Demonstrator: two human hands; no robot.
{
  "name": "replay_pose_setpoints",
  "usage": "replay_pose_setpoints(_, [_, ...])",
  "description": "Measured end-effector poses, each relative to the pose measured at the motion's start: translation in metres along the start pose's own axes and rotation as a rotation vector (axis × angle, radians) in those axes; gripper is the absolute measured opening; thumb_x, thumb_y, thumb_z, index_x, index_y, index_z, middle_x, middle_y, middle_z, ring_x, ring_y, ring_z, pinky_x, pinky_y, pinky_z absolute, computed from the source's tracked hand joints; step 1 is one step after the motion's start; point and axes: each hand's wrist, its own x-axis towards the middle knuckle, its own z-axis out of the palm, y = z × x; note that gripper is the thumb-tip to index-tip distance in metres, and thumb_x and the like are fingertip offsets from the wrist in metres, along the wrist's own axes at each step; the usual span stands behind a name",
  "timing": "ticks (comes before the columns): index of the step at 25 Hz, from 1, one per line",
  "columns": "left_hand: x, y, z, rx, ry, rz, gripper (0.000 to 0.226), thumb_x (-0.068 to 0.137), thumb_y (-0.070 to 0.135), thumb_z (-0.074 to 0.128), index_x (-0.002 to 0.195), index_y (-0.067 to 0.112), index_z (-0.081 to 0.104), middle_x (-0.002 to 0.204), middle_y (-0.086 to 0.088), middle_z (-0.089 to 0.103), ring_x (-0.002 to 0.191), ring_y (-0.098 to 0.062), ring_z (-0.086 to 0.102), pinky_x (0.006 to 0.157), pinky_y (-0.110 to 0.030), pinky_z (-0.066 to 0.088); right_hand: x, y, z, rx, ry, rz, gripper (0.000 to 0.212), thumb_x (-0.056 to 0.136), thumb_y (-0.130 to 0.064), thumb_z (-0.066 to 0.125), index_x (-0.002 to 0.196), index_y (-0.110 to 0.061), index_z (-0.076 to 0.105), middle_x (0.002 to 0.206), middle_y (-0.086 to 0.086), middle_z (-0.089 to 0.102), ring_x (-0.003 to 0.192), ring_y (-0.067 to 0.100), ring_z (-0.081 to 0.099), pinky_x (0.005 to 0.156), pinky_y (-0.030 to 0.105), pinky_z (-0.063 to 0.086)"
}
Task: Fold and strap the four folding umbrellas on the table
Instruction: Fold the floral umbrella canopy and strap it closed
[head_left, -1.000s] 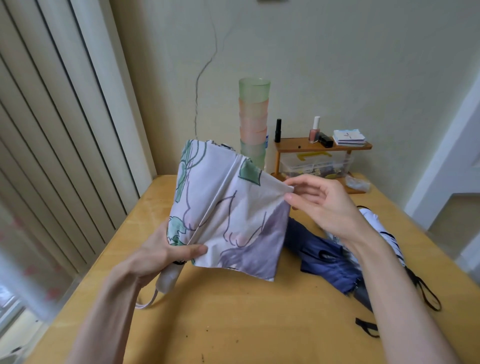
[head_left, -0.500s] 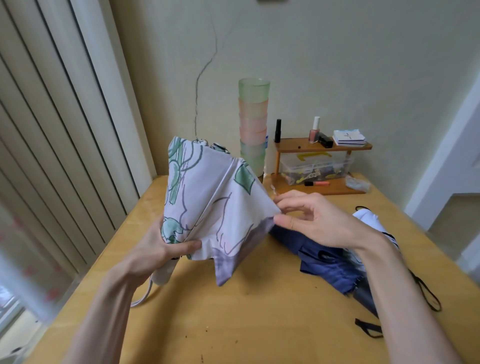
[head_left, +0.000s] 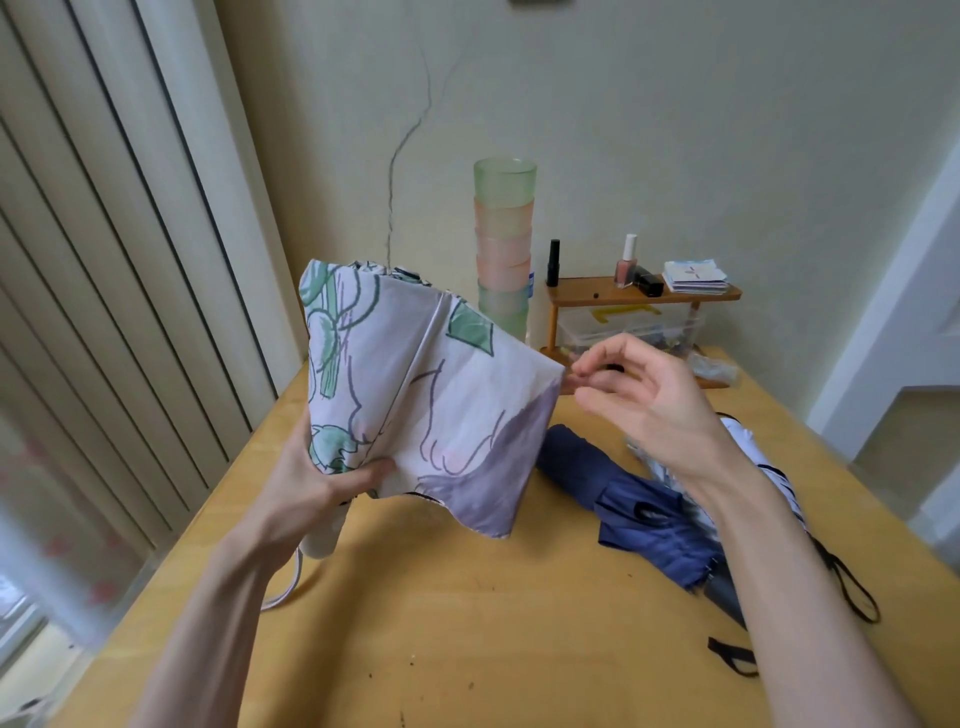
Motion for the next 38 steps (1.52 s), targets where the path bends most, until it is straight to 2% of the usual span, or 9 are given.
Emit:
replay_pose_setpoints(4, [-0.002,0.002,0.001,-0.011,-0.002,0.006,0.071,0.062,0.009,0.091,0.125,0.016,0.058,0.091,0.002,0.076,0.072,-0.015,0.069,0.062,-0.027,0.058,-0.001,-0.004,0.006,-0.034,-0.081,-0.016,0.041,0.091,0.011,0.068,0.118,-0.020,0.065,0.119,0.004,0.067,0.110,0.016,0.073,0.093,0.028,0.058])
replay_pose_setpoints(7, [-0.002,0.003,0.000,0.004,-0.021,0.008,0.081,0.060,0.017,0.091,0.133,0.023,0.056,0.104,0.001,0.078,0.084,-0.018,0.074,0.069,-0.031,0.059,0.002,0.000,0.010,-0.165,-0.133,-0.039,0.017,0.096,-0.014,0.076,0.111,-0.022,0.073,0.115,-0.002,0.068,0.112,0.013,0.068,0.094,0.035,0.057])
replay_pose_setpoints(14, [0.000,0.005,-0.006,0.085,-0.030,0.045,0.096,0.067,-0.005,0.095,0.146,0.025,0.049,0.107,0.009,0.077,0.089,-0.010,0.075,0.070,-0.022,0.059,0.000,0.000,-0.005,-0.613,-0.014,0.001,0.017,0.085,-0.040,0.086,0.076,-0.030,0.075,0.076,-0.014,0.076,0.073,-0.001,0.070,0.070,0.017,0.052])
replay_pose_setpoints(20, [-0.003,0.009,-0.007,0.035,0.006,0.035,0.091,0.065,0.001,0.093,0.141,0.022,0.049,0.096,0.009,0.078,0.079,-0.014,0.072,0.065,-0.028,0.058,0.002,0.002,0.009,-0.228,-0.122,-0.033,0.040,0.089,-0.039,0.083,0.126,-0.036,0.067,0.127,-0.008,0.067,0.113,0.010,0.071,0.092,0.031,0.060])
replay_pose_setpoints(24, [-0.004,0.011,-0.003,0.057,-0.053,0.052,0.102,0.059,0.000,0.095,0.147,0.016,0.046,0.106,0.012,0.077,0.089,-0.007,0.075,0.069,-0.020,0.059,0.005,0.008,0.029,-0.203,-0.182,-0.109,0.037,0.091,-0.045,0.080,0.122,-0.026,0.074,0.126,-0.002,0.067,0.125,0.016,0.063,0.105,0.048,0.054])
replay_pose_setpoints(29, [-0.002,0.008,0.005,0.047,-0.039,0.075,0.101,0.063,-0.013,0.093,0.148,0.017,0.047,0.112,0.015,0.077,0.094,-0.004,0.075,0.071,-0.019,0.059,0.002,0.001,0.028,-0.349,-0.197,-0.026,0.055,0.085,-0.066,0.078,0.085,-0.010,0.078,0.086,0.013,0.075,0.079,0.027,0.068,0.076,0.048,0.057])
replay_pose_setpoints(31, [0.000,0.006,0.002,0.031,-0.002,0.074,0.097,0.064,-0.014,0.091,0.145,0.020,0.050,0.110,0.010,0.077,0.090,-0.008,0.075,0.068,-0.022,0.060,0.000,-0.002,0.017,-0.463,-0.162,0.037,0.042,0.082,-0.061,0.081,0.069,-0.020,0.077,0.065,0.000,0.071,0.062,0.015,0.061,0.067,0.039,0.052])
replay_pose_setpoints(34, [0.002,0.004,-0.004,0.034,0.017,0.079,0.095,0.064,-0.011,0.093,0.142,0.026,0.052,0.109,0.004,0.077,0.088,-0.014,0.075,0.069,-0.025,0.060,-0.002,-0.005,0.004,-0.473,-0.215,0.108,0.017,0.083,-0.045,0.086,0.077,-0.029,0.081,0.075,-0.009,0.078,0.075,0.008,0.074,0.081,0.036,0.060])
replay_pose_setpoints(38, [0.003,0.007,0.005,0.001,0.062,0.073,0.089,0.069,-0.014,0.089,0.142,0.021,0.052,0.115,0.000,0.074,0.090,-0.008,0.075,0.066,-0.023,0.060,0.002,0.005,0.008,-0.230,-0.050,0.082,0.014,0.081,-0.012,0.090,0.091,-0.012,0.081,0.086,-0.004,0.082,0.082,0.012,0.079,0.083,0.030,0.064])
